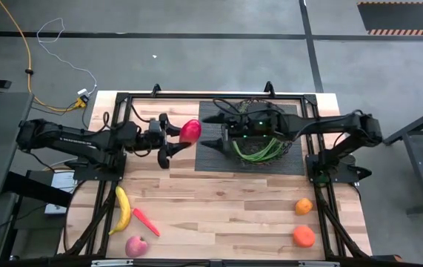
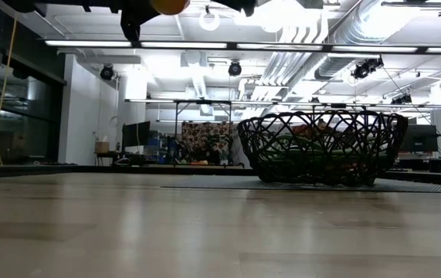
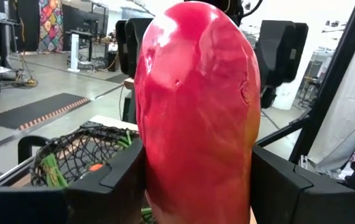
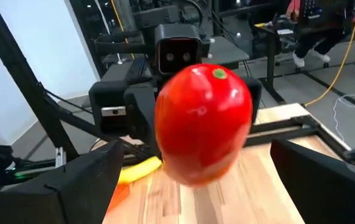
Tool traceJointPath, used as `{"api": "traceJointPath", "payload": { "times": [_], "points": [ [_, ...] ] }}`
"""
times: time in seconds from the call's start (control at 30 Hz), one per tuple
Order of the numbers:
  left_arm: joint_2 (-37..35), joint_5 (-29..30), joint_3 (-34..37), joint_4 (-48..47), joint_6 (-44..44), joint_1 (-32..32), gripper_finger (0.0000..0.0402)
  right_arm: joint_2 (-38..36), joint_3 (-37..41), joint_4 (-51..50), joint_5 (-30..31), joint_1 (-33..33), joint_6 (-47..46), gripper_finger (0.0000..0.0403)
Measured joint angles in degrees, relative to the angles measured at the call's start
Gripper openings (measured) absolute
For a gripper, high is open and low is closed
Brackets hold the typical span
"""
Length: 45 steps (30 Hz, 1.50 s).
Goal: Build produce basket
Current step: Put the mango into the wire basket
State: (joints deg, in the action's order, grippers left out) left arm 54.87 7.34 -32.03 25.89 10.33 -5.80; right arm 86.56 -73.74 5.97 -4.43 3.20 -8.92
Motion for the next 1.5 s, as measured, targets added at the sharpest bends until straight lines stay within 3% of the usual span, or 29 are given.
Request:
{"api": "traceJointPath", "payload": {
  "times": [0.3,0.63,0.8,1.1,1.5],
  "points": [
    [2.84,-4.29,-0.04,1.42,1.10,-0.66,0.0210,5.64,-5.21,2.14,-0.16,0.31,0.25,0.0399],
    [4.28,-3.77,-2.60,1.70,-1.41,-0.70,0.0210,5.91,-6.23,0.77,-0.49,0.09,0.32,0.0394],
    [4.28,-3.69,-2.60,1.41,-1.42,-0.94,0.0211,5.59,-6.23,0.74,-2.12,0.09,0.09,0.0357],
    [4.28,-3.68,-2.60,1.39,-0.93,-0.94,0.0210,5.60,-6.24,0.38,-2.84,0.11,0.07,0.0236],
    [4.28,-3.68,-2.60,1.04,-0.80,-0.94,0.0223,5.60,-6.23,-0.13,-3.16,0.11,-0.01,0.0238]
  ]
}}
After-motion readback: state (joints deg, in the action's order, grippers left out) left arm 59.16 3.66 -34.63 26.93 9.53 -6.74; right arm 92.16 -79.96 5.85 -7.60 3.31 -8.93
